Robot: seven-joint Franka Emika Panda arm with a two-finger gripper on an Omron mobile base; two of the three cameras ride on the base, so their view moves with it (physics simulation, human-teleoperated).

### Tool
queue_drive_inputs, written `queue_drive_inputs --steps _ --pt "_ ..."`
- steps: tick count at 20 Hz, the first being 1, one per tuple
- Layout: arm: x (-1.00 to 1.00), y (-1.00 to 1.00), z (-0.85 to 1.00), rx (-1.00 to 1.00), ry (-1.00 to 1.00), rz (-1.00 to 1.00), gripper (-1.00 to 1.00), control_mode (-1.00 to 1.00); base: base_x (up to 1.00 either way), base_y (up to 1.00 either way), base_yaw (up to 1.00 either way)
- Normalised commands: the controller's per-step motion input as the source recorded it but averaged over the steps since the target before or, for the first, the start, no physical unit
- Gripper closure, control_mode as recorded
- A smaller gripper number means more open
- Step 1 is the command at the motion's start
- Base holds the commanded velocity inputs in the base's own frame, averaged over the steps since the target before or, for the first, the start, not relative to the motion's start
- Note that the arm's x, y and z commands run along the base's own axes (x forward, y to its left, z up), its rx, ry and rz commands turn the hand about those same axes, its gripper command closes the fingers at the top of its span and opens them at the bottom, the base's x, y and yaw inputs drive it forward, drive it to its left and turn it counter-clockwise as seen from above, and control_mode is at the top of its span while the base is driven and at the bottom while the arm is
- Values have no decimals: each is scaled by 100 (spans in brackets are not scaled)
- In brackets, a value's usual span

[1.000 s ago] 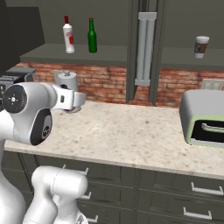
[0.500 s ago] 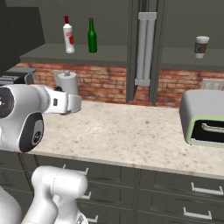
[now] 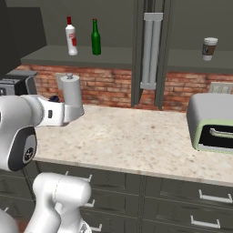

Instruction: Sort all alcoholic drinks to one cabinet, and non-alcoholic drinks to the other.

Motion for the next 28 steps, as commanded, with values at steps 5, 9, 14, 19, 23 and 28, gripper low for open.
queue_drive_inputs --steps 5,9,14,19,23,28 --pt "-11 0 0 0 0 0 100 100 -16 0 0" --pt "0 0 0 0 0 0 100 100 -26 -3 0" --pt "0 0 0 0 0 0 100 100 -31 -10 0" --pt "0 0 0 0 0 0 100 100 -39 -20 0" --pt "0 0 0 0 0 0 100 100 -48 -31 0" --pt "0 0 0 0 0 0 100 100 -40 -50 0"
